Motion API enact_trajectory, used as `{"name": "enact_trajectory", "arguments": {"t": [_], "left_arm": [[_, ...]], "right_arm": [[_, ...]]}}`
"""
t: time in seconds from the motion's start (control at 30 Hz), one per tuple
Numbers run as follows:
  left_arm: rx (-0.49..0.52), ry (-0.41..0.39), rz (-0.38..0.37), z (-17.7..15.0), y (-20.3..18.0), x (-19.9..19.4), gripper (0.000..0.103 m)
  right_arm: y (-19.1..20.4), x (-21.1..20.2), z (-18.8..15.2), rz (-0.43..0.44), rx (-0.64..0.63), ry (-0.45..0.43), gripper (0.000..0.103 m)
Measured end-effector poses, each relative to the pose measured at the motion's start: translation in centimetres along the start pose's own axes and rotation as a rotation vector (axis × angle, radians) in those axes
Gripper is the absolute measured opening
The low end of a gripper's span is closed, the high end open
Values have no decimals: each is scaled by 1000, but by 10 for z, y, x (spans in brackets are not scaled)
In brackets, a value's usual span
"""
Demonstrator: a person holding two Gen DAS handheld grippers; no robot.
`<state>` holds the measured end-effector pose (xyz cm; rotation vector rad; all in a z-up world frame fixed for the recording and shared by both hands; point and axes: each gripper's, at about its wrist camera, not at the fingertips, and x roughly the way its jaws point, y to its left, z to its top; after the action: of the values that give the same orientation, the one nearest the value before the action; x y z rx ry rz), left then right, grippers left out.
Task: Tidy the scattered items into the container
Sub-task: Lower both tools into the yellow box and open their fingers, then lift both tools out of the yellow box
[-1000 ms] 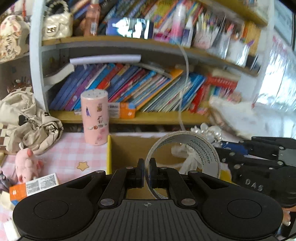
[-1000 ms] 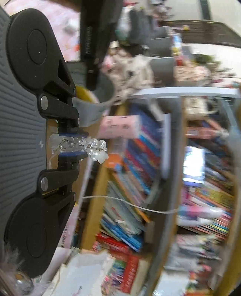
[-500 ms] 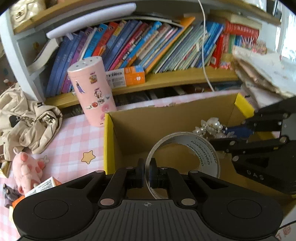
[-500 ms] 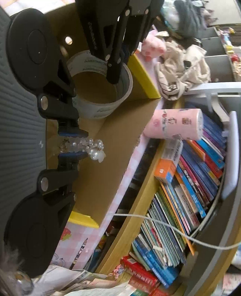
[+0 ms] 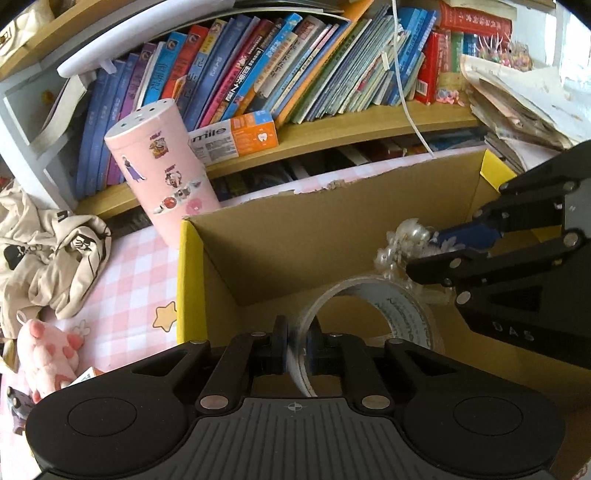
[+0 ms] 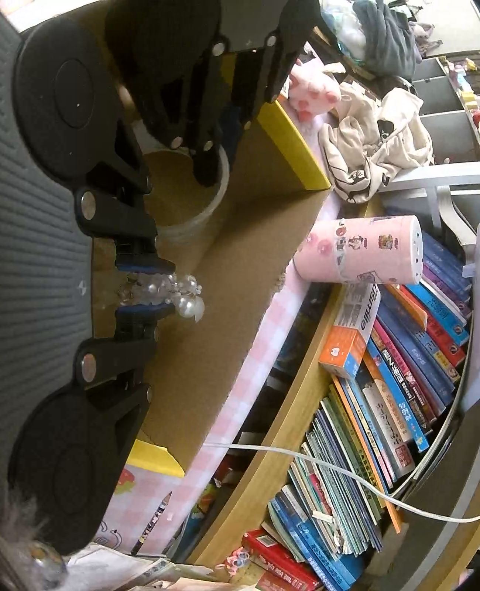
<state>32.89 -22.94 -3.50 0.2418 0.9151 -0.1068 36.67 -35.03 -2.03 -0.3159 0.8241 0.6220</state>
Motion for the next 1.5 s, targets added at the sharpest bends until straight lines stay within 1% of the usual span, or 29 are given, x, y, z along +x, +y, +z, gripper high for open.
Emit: {"name": "enact_trajectory", "arguments": {"t": [0.07,0.13,0.17,0.2,0.23,0.27,0.3,0.33,0.37,0.43,0.6,0.73,0.8,0.87,0.97,1.07,1.2,1.33,1.5], "left_arm": [[1,-3,1,0,0,0,16],[8,-3,1,0,-1,-1,18],[14,-1,3,0,-3,-1,20],[21,-1,5,0,-5,-3,24],[29,-2,8,0,-7,-4,29],[38,-12,30,0,-9,-7,42],[47,-22,51,0,-11,-9,60],[60,-39,64,-1,-12,-13,69],[61,-52,59,-1,-10,-17,79],[56,-70,49,-1,-7,-23,79],[56,-87,59,-3,-8,-34,79],[61,-97,68,-9,-10,-42,80],[53,-101,81,-11,-9,-47,84],[45,-115,102,-14,-7,-52,85],[16,-134,123,-18,-1,-62,86],[-15,-154,147,-22,3,-71,89],[-60,-175,155,-26,6,-82,89],[-102,-195,147,-32,7,-93,89],[-122,-218,126,-39,4,-106,90]], "right_arm": [[-1,-1,0,-1,4,-8,19],[-1,-2,0,-4,10,-16,31],[-2,-3,0,-5,13,-20,35],[-2,-4,0,-6,14,-27,43],[-2,-6,0,-6,16,-37,47],[-2,-8,0,-7,17,-46,51],[-3,-10,-1,-17,17,-51,52],[-4,-12,-1,-26,20,-56,54],[-6,-14,-1,-22,32,-61,55],[-9,-18,-2,-21,48,-71,55],[-6,-28,-6,-24,61,-92,56],[-2,-35,-11,-27,61,-105,59],[0,-39,-13,-31,59,-115,61],[2,-43,-16,-36,60,-126,61],[4,-51,-19,-39,63,-142,62],[6,-59,-22,-42,65,-156,62],[8,-70,-27,-41,73,-176,62],[11,-81,-34,-42,83,-195,63],[14,-97,-43,-53,100,-229,64]]}}
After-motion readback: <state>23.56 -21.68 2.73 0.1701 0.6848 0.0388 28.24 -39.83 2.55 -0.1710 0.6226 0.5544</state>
